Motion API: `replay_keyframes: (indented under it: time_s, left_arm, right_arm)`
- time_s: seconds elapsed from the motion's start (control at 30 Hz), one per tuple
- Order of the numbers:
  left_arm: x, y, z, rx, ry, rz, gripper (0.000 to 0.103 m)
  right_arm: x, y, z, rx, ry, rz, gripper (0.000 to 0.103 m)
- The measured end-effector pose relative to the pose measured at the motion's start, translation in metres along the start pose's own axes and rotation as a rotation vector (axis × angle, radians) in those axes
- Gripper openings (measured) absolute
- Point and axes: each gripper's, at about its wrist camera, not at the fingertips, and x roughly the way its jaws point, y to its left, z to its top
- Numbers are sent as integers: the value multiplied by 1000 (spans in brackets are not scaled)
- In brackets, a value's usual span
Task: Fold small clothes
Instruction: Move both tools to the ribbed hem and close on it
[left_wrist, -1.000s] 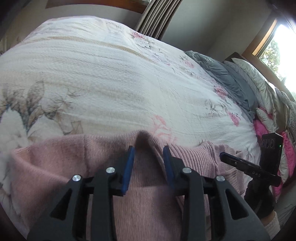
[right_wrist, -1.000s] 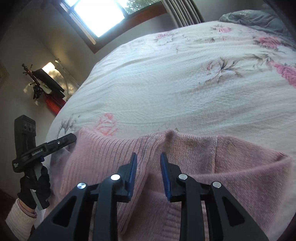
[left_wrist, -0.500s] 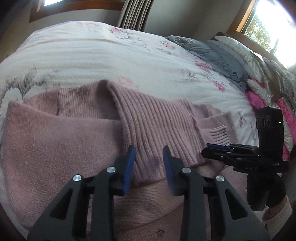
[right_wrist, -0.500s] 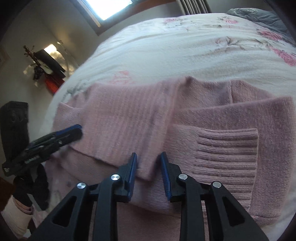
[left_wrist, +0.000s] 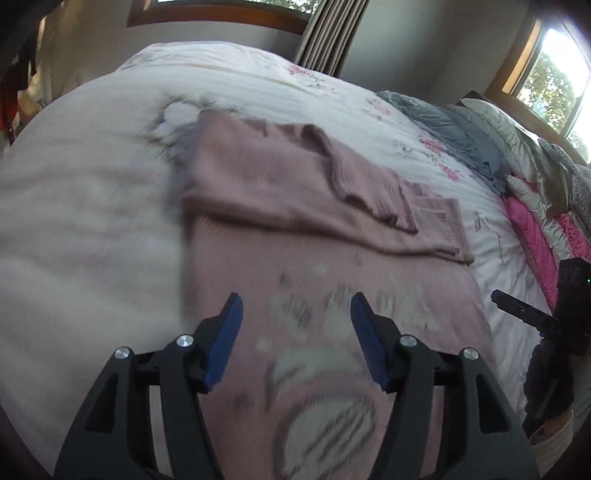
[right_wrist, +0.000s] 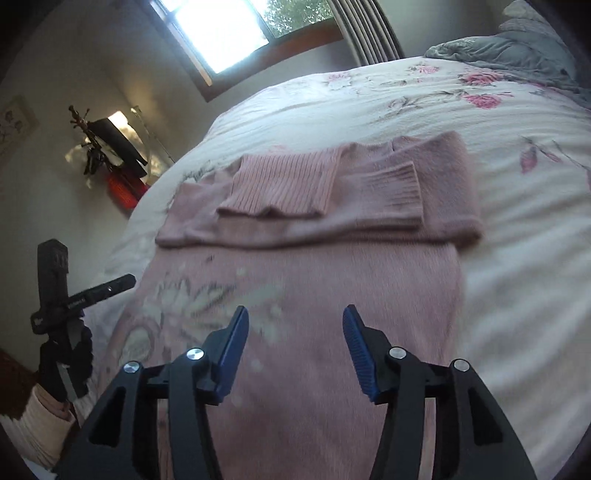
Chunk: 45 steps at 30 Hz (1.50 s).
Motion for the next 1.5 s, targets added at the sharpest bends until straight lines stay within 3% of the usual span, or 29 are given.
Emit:
replay_keyframes:
  time_s: [0.17, 0.33, 0.53, 0.83, 1.0, 1.13, 1.3, 1.5]
  left_arm:
    - [-58, 31, -71, -37, 39, 86, 61]
    - [-93, 42, -116, -57, 50, 74, 62]
    - [-100, 39, -153, -35, 90, 61, 62]
    - [-97, 45, -177, -50, 119, 55, 66]
    - [-93, 40, -182, -32, 128, 51, 69]
    - [-88, 32, -186, -49, 150, -32, 69]
    - [-80, 25, -190, -65, 167, -67, 69]
    - [-80, 33, -194, -133, 171, -135, 57]
  right_arm:
    - [-58, -5, -76, 92, 9, -42, 62]
    - [-92, -11, -119, 159, 24, -69, 64]
    - [-99, -17, -152, 167, 76, -83, 65]
    - [-75, -29, -180, 192, 158, -132, 65]
    - [-67, -34, -187, 212, 167, -108, 67]
    - [-65, -31, -188, 211, 168, -61, 68]
    - [-62, -30, -192, 218, 170, -23, 68]
    - [-61, -26, -196, 213, 177, 8, 67]
